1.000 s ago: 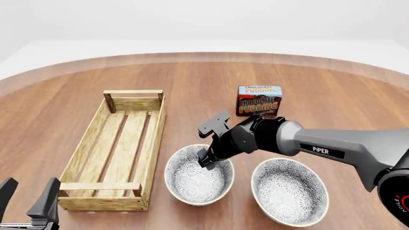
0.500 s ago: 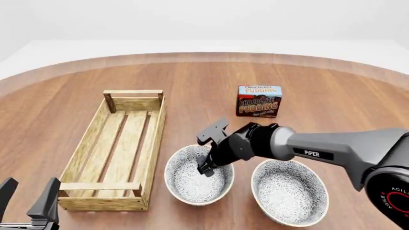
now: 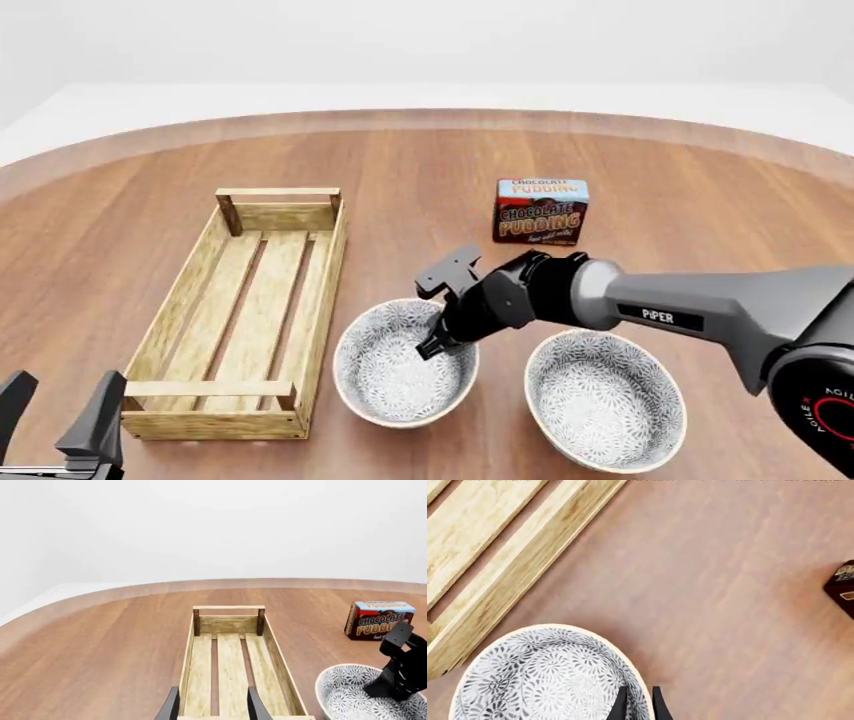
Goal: Stack the left bowl on the right bowl and place them in the tray.
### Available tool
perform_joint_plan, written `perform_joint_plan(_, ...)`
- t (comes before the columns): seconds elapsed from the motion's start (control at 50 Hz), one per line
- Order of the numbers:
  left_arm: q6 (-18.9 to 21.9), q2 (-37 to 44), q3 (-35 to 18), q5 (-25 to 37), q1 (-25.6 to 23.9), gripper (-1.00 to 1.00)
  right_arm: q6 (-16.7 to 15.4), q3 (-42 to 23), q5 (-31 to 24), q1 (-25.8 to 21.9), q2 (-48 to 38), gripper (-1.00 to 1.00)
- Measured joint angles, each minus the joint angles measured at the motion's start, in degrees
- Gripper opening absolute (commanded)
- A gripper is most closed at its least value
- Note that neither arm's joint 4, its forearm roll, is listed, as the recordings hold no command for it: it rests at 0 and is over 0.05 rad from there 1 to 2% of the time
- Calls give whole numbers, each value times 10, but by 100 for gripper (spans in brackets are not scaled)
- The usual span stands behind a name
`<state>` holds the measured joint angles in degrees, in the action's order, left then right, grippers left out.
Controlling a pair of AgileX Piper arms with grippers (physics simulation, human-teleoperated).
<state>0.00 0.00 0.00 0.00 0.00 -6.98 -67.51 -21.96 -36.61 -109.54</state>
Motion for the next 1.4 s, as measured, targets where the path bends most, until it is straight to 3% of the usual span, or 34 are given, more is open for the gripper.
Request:
perform_joint_plan(0.44, 0, 0, 0, 0, 0, 100, -40, -47, -83, 43, 112, -100)
perform_joint_plan(0.78, 0, 0, 0, 0, 0, 100, -70, -78, -138, 108, 193, -100)
perform_joint_plan(0.86, 0, 0, 0, 0, 0, 100, -52, -83, -151, 115, 210, -100)
perform_joint_plan(1.02, 0, 0, 0, 0, 0, 100, 13, -80, -168, 106, 255, -100)
perform_joint_plan(1.2, 0, 0, 0, 0, 0, 100, 87, -42, -167, 93, 309, -100)
perform_joint_plan(1.4, 0, 0, 0, 0, 0, 100, 139, 9, -155, 90, 362, -100)
